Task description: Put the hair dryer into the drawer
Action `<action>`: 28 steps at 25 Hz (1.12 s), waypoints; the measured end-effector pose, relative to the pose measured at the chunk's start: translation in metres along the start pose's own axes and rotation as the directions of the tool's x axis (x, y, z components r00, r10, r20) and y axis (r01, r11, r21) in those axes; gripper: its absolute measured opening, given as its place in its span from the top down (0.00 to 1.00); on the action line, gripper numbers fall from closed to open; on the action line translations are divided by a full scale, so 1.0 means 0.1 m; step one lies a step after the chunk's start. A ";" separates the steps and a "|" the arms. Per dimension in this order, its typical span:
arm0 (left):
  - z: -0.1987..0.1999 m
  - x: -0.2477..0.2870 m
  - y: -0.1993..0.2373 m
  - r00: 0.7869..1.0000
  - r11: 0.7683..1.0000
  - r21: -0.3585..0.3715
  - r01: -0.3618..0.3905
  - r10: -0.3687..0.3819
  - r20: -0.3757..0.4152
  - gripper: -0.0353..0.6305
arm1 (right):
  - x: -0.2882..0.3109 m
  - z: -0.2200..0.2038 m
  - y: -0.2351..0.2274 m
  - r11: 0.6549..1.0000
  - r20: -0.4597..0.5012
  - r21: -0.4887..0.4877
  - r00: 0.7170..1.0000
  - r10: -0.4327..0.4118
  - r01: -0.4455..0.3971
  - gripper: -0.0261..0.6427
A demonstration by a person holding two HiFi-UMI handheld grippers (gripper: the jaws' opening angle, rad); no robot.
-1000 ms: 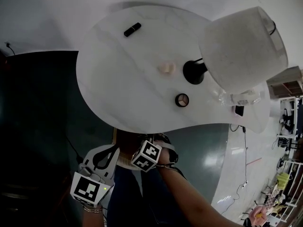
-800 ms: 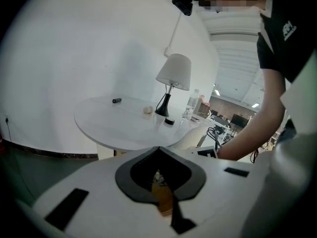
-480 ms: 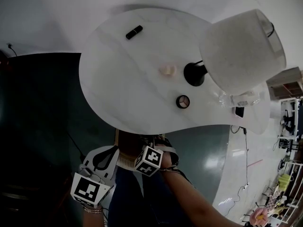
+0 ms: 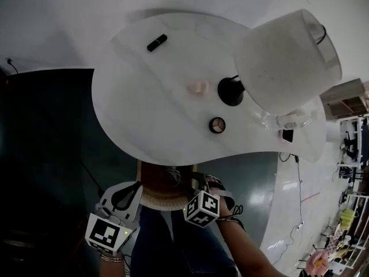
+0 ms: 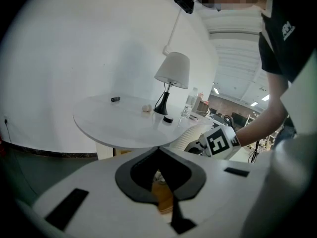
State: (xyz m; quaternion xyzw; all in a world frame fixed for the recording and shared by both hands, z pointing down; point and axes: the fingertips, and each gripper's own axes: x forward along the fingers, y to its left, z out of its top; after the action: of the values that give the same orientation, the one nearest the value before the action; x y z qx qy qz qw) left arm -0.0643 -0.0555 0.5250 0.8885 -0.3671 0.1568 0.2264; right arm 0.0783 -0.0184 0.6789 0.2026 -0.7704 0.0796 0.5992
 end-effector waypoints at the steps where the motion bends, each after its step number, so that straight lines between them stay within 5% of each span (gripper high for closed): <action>1: -0.01 0.00 0.00 1.000 1.000 0.005 0.001 -0.001 -0.002 0.92 | -0.04 -0.07 -0.01 1.000 0.006 0.015 1.000 0.004 -0.004 0.71; 8: -0.07 0.06 -0.03 1.000 0.999 0.029 0.020 -0.019 -0.025 0.92 | -0.11 -0.29 -0.05 0.999 0.039 0.036 0.999 0.031 -0.033 0.89; 15: -0.07 0.07 -0.08 0.999 0.999 0.037 0.032 -0.031 -0.033 0.92 | -0.25 -0.33 0.06 0.981 0.060 0.103 0.985 0.159 -0.165 0.91; 22: -0.02 0.10 -0.09 0.999 0.999 0.033 0.034 -0.033 -0.029 0.92 | -0.14 -0.31 0.15 0.941 -0.045 -0.025 0.940 0.337 -0.339 0.89; 28: -0.05 0.10 -0.09 0.999 0.999 0.018 0.029 -0.028 -0.030 0.92 | 0.01 -0.28 0.23 0.919 -0.112 -0.119 0.925 0.363 -0.376 0.91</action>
State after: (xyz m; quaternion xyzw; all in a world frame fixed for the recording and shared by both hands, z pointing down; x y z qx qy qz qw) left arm -0.0513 -0.0530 0.5307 0.8932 -0.3497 0.1700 0.2258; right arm 0.0942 0.0124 0.6899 0.0077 -0.7714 0.1465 0.6192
